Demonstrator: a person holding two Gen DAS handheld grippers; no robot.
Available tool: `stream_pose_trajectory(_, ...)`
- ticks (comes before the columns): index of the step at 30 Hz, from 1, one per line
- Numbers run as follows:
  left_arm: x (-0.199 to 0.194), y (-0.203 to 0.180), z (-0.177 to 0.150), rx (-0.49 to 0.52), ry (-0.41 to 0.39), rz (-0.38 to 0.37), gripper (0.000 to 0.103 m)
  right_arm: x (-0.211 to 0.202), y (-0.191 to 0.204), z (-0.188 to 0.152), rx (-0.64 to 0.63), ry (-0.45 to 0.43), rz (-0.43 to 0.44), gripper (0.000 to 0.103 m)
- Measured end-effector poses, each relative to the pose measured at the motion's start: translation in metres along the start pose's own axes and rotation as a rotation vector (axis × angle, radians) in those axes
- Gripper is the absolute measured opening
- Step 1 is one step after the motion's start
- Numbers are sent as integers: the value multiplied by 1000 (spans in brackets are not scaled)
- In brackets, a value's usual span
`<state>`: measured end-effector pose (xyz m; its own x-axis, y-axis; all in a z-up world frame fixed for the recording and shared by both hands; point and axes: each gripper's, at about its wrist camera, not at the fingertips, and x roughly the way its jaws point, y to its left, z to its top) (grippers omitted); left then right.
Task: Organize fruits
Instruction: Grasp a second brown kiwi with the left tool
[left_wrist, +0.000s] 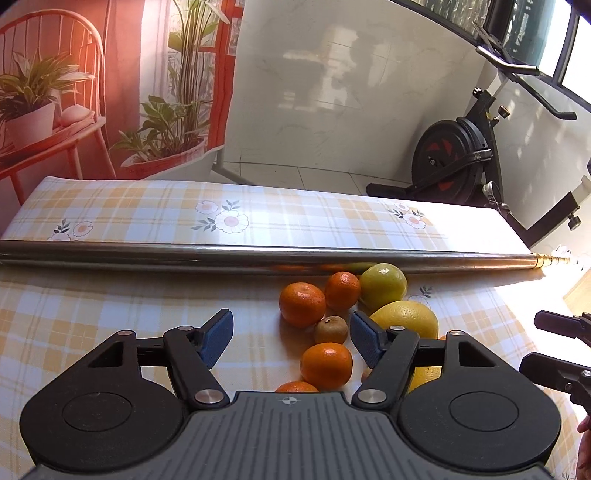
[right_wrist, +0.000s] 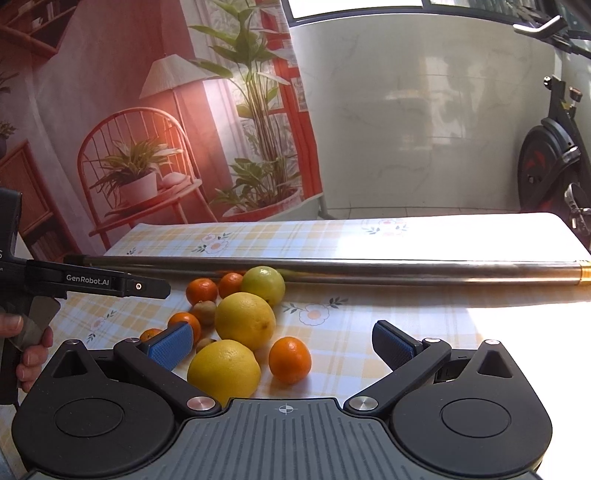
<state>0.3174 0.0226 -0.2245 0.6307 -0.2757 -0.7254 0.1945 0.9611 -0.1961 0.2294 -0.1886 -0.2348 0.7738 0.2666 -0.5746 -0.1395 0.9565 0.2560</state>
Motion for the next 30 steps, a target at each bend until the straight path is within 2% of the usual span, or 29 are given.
stream_pose_trajectory(2,12,3,4,-67,36,-36,52,1,0,0,-2,3,-1,103)
stream_pose_trajectory(5,25,5,6,-135,65,-51,48,3,-1,0,-1,7,-2,103)
stream_pose_trajectory(10,41,2,7,-162,119,-60,45,3,-2,0,6,12,-1,103)
stream_pose_trajectory(16,53,-5,6,-165,142,-62,45,6,-4,-1,15,17,2,103)
stream_pose_trajectory(23,59,-10,4,-136,159,-44,30,6,-5,-4,22,20,4,103)
stream_pose_trajectory(30,44,-20,3,-69,107,-26,30,7,-9,-7,36,31,5,103)
